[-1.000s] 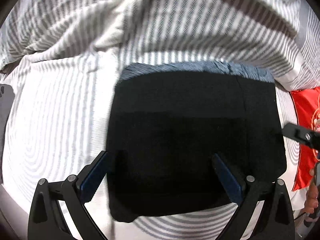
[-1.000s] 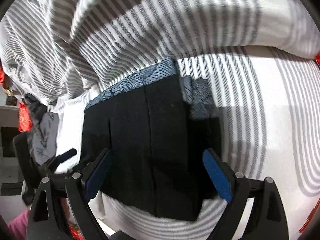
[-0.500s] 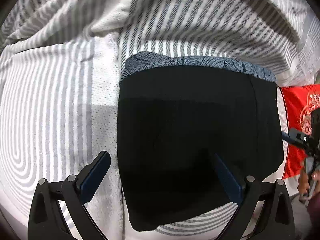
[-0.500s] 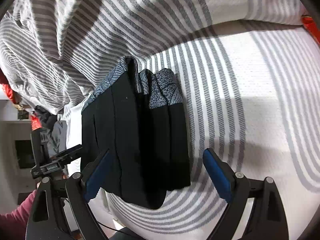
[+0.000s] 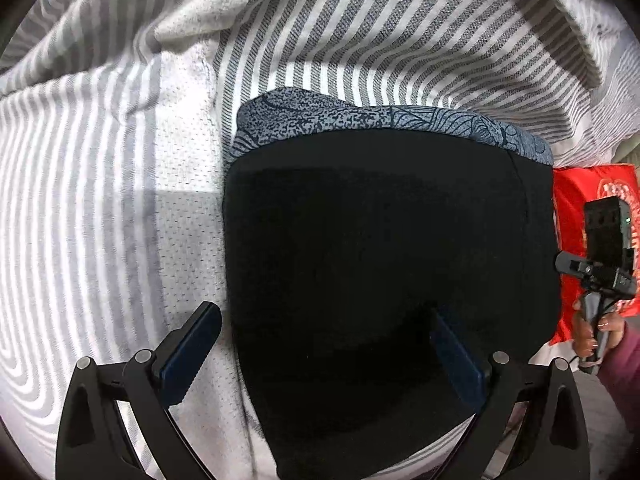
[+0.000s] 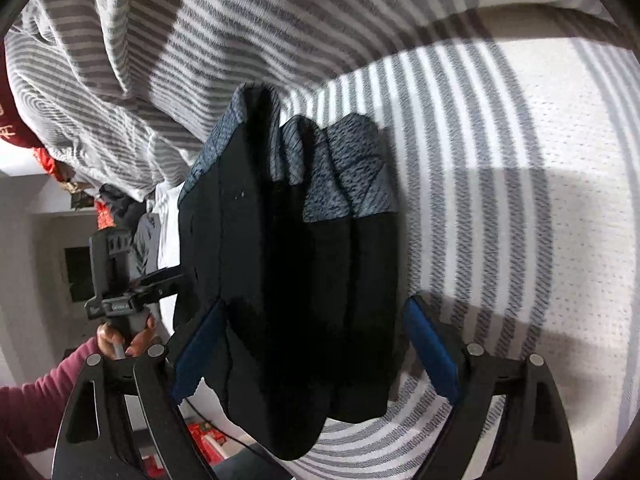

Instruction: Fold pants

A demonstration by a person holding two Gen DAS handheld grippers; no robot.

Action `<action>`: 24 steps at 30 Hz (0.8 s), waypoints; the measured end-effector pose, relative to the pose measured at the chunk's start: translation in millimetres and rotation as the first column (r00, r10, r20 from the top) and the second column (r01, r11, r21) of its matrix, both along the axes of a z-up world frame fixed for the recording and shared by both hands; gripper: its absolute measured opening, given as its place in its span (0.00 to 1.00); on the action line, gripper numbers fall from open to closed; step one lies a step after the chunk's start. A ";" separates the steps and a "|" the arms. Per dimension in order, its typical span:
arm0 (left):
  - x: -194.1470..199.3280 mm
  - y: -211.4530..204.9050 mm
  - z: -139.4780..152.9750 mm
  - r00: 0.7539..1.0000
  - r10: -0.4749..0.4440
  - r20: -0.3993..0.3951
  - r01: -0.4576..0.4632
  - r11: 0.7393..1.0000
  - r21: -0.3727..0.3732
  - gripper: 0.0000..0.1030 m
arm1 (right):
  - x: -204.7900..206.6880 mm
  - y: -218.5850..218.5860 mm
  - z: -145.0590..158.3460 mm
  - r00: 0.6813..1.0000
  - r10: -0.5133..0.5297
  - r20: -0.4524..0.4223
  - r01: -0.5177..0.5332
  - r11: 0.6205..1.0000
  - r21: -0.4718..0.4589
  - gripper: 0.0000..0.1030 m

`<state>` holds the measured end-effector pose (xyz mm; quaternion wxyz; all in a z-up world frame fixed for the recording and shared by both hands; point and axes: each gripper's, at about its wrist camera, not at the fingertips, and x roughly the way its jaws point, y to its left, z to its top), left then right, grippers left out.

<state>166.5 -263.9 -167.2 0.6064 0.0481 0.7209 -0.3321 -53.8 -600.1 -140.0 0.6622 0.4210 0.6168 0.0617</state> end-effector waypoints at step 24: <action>-37.5 -26.6 53.6 0.993 0.025 0.111 -0.016 0.996 -0.084 0.65 | 0.5 17.5 33.3 0.991 -0.133 -0.004 0.133 0.987 0.089 0.38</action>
